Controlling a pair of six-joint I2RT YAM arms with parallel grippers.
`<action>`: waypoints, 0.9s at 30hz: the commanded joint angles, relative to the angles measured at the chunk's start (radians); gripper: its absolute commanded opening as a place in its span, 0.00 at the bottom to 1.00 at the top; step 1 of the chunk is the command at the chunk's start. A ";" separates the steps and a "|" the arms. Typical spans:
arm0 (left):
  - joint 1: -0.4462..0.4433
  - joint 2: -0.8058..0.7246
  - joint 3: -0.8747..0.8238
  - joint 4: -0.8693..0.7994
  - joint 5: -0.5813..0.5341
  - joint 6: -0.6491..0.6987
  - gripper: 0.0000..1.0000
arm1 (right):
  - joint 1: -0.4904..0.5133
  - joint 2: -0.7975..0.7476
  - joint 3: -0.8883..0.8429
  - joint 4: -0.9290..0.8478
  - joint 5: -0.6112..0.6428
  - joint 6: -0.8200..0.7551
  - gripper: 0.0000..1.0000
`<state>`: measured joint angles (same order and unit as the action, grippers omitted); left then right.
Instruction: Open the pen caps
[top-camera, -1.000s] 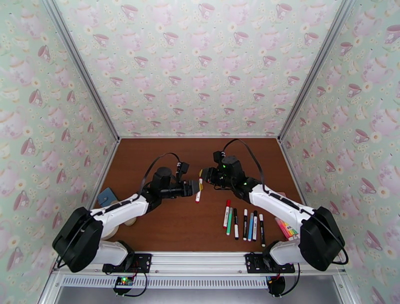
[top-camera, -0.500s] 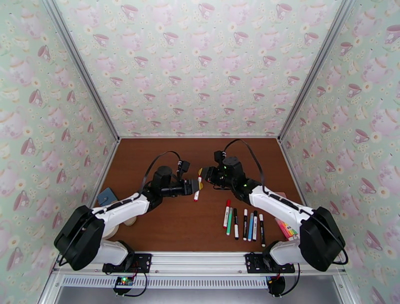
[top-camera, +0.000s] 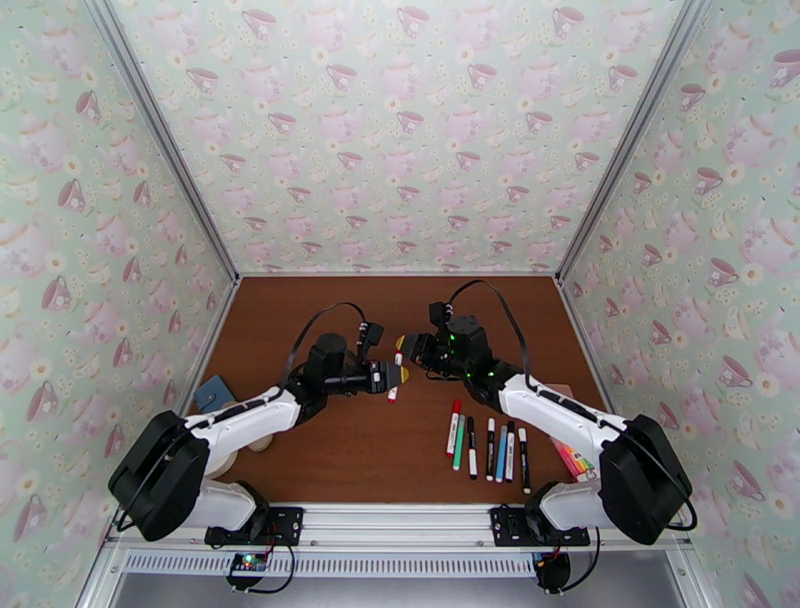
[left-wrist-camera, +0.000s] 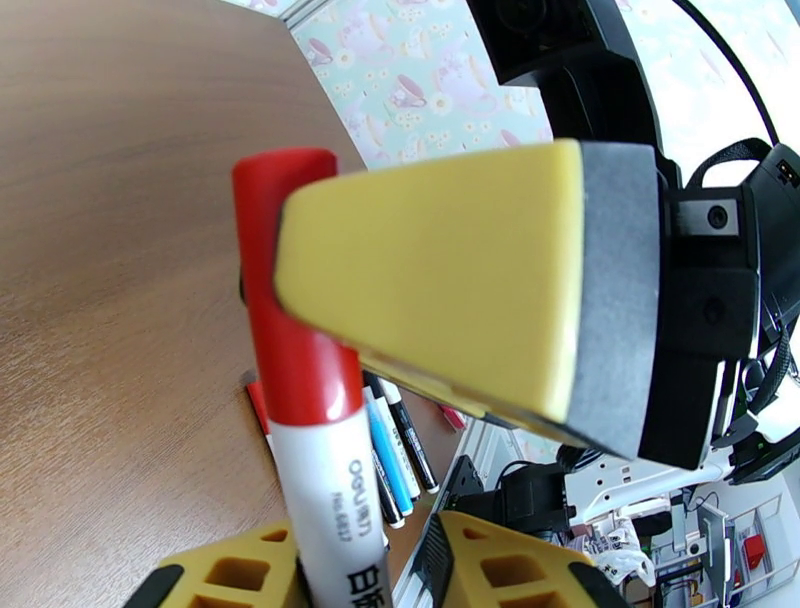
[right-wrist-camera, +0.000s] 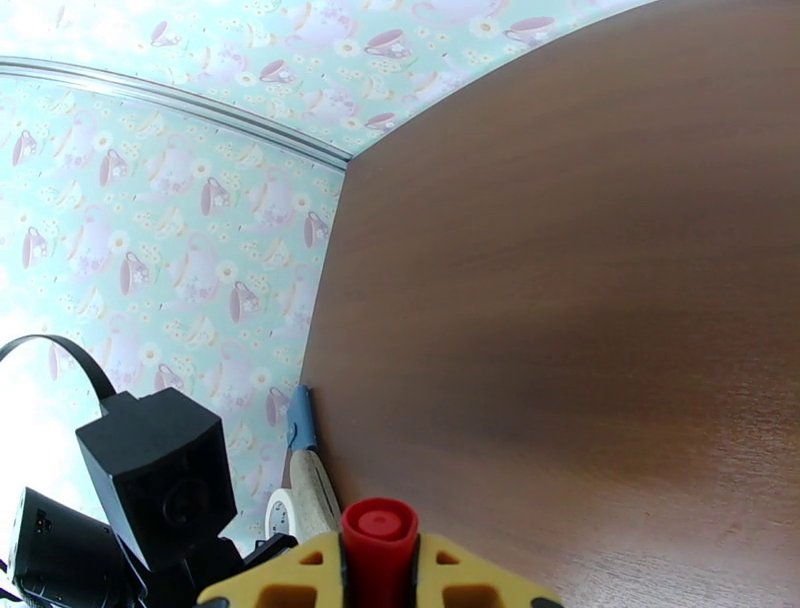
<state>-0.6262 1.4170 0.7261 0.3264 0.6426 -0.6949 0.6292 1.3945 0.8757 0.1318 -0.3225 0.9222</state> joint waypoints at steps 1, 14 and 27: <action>-0.011 0.013 -0.005 0.013 -0.002 0.028 0.35 | 0.010 -0.017 -0.013 0.035 -0.012 0.018 0.14; -0.011 -0.017 -0.033 -0.006 -0.048 0.088 0.17 | 0.010 -0.036 -0.007 0.007 -0.013 0.015 0.17; -0.007 -0.069 -0.009 -0.166 0.020 0.241 0.11 | -0.009 -0.060 0.079 -0.177 -0.111 -0.044 0.36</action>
<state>-0.6300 1.3746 0.7086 0.2237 0.6216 -0.5274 0.6273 1.3525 0.9119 0.0223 -0.3729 0.9020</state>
